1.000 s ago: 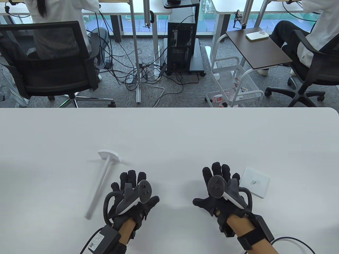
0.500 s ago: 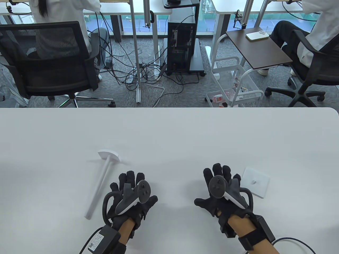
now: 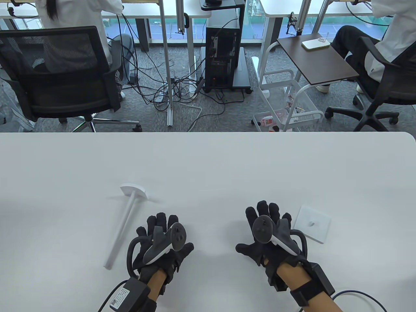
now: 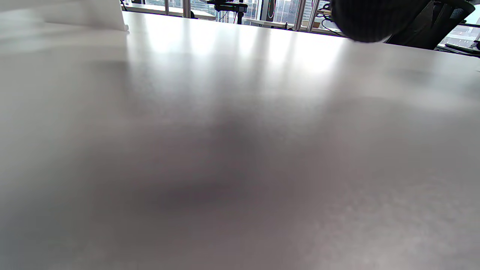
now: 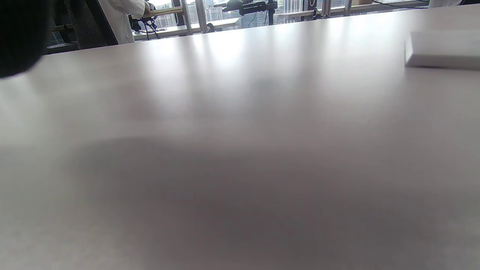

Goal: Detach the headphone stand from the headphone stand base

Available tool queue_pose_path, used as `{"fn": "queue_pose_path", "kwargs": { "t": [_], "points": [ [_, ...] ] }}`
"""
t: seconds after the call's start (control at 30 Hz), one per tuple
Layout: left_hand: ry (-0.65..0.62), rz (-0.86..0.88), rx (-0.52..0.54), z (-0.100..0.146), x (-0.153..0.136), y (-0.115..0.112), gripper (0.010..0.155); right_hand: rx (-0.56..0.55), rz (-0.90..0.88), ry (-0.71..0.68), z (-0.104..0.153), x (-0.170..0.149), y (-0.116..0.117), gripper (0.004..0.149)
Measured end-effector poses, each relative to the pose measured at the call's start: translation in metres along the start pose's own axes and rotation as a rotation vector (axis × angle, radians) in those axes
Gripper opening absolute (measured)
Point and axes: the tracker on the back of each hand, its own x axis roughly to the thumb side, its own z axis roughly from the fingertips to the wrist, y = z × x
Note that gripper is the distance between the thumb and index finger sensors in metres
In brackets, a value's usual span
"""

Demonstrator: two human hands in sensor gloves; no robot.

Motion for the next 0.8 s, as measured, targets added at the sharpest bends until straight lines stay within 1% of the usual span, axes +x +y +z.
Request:
{"fn": "queue_pose_path", "kwargs": {
  "t": [0.4,0.53,0.8],
  "points": [
    [-0.001,0.005,-0.007,-0.0011,-0.0005,0.0008,0.097,-0.011,-0.019,0.001,-0.0009,0.0002,-0.0072,0.102],
    [-0.006,0.016,-0.004,-0.0012,-0.0016,0.0018,0.097,-0.011,-0.015,-0.001,-0.0023,0.0015,-0.0065,0.102],
    [-0.011,0.014,-0.003,-0.0006,-0.0033,0.0021,0.097,0.034,0.028,-0.005,-0.0037,0.0053,0.0001,0.101]
  ]
}}
